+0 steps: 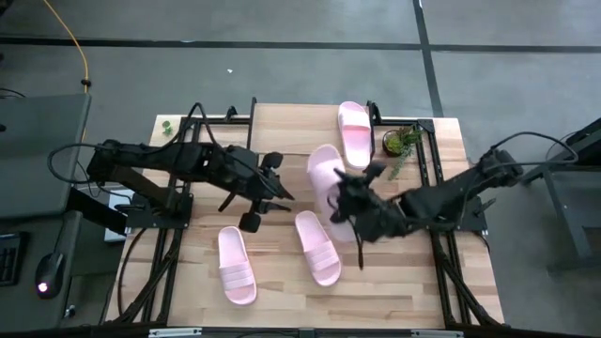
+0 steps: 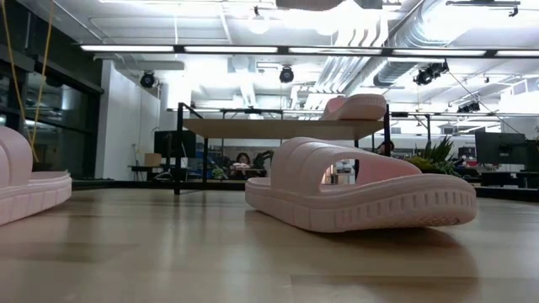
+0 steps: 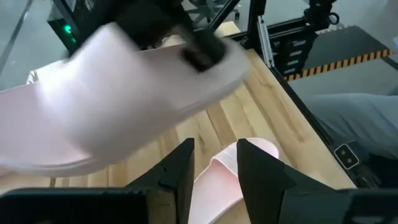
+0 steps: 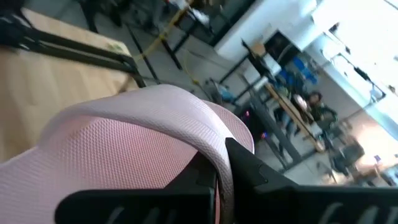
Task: Pick and place slides into the shelf
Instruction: Put the pink slide on the shelf
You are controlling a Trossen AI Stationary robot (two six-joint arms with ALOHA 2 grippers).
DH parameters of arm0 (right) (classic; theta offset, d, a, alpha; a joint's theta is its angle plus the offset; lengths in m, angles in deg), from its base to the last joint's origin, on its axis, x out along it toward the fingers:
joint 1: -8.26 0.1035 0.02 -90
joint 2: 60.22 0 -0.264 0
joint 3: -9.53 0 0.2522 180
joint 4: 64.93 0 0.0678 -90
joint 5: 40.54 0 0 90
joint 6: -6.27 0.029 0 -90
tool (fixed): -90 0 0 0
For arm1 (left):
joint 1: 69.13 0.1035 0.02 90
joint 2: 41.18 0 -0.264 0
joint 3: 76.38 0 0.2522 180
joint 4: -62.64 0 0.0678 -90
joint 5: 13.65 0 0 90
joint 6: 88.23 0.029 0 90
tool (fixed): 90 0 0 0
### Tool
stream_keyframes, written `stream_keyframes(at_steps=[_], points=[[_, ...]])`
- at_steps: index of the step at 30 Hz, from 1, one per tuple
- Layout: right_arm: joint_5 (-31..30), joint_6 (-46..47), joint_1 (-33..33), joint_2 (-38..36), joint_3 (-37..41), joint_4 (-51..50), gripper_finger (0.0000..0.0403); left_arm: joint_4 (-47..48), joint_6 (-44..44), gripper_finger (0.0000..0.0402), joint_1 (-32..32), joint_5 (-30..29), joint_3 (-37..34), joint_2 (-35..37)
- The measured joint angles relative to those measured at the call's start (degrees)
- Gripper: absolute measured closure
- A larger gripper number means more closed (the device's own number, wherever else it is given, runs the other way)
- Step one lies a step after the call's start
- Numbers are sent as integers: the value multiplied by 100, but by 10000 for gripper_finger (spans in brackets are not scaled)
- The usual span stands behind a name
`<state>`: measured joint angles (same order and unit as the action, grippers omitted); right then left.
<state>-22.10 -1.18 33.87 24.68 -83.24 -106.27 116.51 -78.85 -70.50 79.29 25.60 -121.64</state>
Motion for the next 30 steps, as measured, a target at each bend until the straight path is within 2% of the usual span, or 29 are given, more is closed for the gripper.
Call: stream_keyframes(at_steps=[4,8,14,18,24,30], points=[[479,145,-492,-202,0,-212,403,28,46,298,31,-77,-75,8],[962,-102,-987,-347,0,27,403,51,147,298,26,-362,-195,82],[2369,-465,-1846,-595,0,625,403,57,218,300,28,-603,-345,384],[3055,-568,-2370,-692,0,1014,403,-275,298,302,131,-576,-725,812],[3574,-621,-2977,-687,23,1183,403,-1257,152,301,898,176,-1805,1479],[3853,-608,-3489,-680,278,1445,403,-2007,82,300,1480,958,-2690,1757]])
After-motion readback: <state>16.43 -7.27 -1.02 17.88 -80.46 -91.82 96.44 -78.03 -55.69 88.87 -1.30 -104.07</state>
